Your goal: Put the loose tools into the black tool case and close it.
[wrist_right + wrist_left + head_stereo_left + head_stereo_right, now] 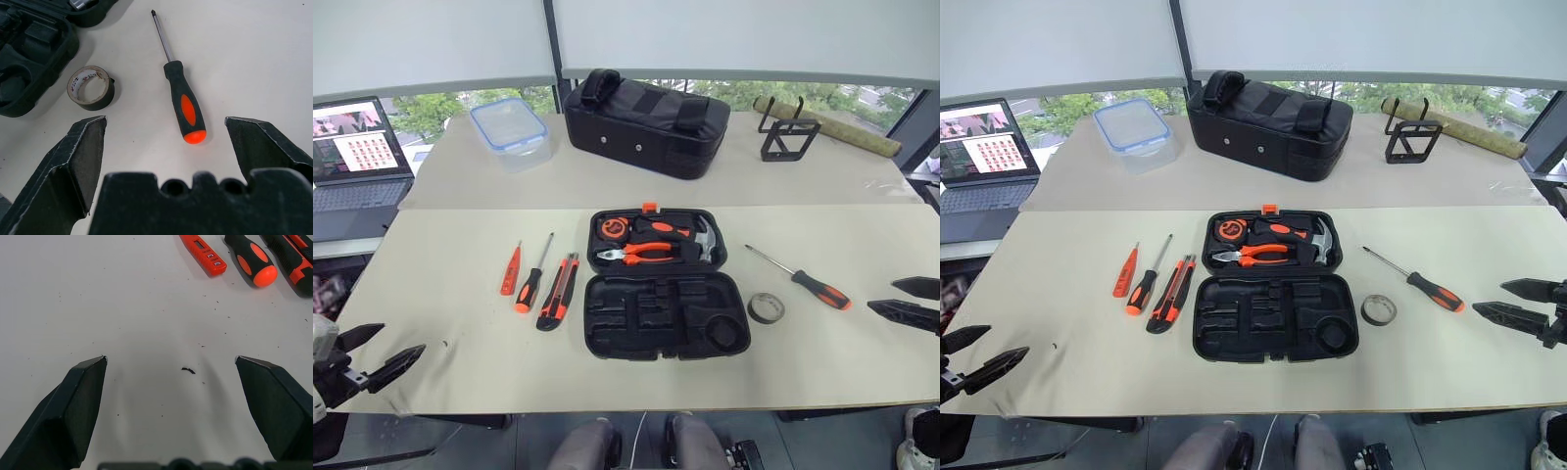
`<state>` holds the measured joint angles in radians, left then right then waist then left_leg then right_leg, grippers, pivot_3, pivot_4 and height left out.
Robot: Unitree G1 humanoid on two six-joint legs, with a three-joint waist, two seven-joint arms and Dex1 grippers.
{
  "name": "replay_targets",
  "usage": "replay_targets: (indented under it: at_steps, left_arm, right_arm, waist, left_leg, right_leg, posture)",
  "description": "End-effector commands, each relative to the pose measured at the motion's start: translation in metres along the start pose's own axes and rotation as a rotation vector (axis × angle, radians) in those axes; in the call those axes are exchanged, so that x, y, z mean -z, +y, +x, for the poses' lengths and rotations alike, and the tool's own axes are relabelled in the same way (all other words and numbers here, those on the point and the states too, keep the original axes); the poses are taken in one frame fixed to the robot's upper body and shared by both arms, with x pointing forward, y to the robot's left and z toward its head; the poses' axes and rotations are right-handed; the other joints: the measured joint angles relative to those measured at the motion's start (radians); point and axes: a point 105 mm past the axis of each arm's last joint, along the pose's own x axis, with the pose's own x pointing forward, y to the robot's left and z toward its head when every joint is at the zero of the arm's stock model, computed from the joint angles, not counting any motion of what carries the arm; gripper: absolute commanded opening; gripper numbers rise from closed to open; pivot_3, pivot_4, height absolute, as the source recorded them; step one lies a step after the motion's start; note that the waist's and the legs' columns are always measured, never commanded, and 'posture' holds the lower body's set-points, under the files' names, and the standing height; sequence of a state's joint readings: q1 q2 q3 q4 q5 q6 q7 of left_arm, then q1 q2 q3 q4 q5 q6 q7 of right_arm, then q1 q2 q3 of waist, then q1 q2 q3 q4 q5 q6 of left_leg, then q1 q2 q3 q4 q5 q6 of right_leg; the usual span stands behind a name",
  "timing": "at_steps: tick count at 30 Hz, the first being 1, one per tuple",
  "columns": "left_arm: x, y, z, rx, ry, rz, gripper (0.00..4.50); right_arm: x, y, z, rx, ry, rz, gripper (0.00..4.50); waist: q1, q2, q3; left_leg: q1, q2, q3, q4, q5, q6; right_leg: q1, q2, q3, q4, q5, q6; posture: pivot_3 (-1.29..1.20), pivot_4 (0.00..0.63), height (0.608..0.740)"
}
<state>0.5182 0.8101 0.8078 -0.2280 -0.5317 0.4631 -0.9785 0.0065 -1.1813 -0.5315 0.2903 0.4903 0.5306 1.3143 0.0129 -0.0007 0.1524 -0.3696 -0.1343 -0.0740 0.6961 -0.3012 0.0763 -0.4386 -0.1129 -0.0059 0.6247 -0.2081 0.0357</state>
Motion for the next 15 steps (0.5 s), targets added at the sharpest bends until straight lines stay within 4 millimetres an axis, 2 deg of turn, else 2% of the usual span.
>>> replay_targets:
  at_steps: [1, 4, 8, 12, 15]
  left_arm:
    - [-0.011, 0.001, 0.0, -0.036, -0.024, 0.017, 4.5]
    - [-0.026, -0.004, 0.017, -0.059, -0.058, -0.025, 4.5]
    - [-0.056, -0.034, 0.038, 0.017, -0.092, -0.025, 4.5]
    - [-0.077, -0.051, 0.064, 0.012, -0.069, -0.061, 4.5]
    - [-0.082, -0.063, 0.079, 0.008, -0.019, -0.061, 4.5]
  right_arm:
    - [-0.015, 0.001, -0.002, 0.012, -0.039, -0.066, 4.49]
    - [-0.033, 0.008, 0.003, 0.016, -0.076, -0.145, 4.49]
    - [-0.068, 0.032, 0.021, -0.046, -0.153, -0.258, 4.49]
    - [-0.095, 0.072, 0.041, -0.189, -0.222, -0.321, 4.49]
    - [-0.108, 0.107, 0.055, -0.3, -0.257, -0.393, 4.49]
  waist:
    - [0.0, 0.0, 0.0]
    - [0.003, 0.0, 0.0]
    - [0.001, 0.0, 0.0]
    - [0.001, -0.001, 0.0]
    - [0.002, -0.001, 0.0]
  left_leg:
    - [0.0, 0.0, 0.0, 0.0, 0.0, 0.0]
    - [0.0, 0.0, 0.0, 0.0, 0.0, 0.0]
    - [0.0, 0.0, 0.0, 0.001, 0.0, -0.001]
    - [0.0, 0.0, 0.0, 0.0, 0.001, -0.002]
    - [0.0, 0.0, -0.001, 0.0, 0.001, -0.002]
  right_leg:
    - [0.0, 0.0, 0.0, 0.0, 0.0, 0.0]
    - [0.0, 0.0, 0.0, 0.0, 0.0, 0.0]
    - [0.0, 0.0, 0.0, 0.001, 0.0, 0.0]
    - [-0.001, 0.001, 0.0, 0.002, 0.001, 0.0]
    - [-0.001, 0.001, 0.0, 0.003, 0.001, -0.001]
  posture:
    - [0.0, 0.15, 0.722]
    - [0.0, 0.15, 0.722]
    - [0.0, 0.15, 0.722]
    - [0.0, 0.15, 0.722]
    - [0.0, 0.15, 0.722]
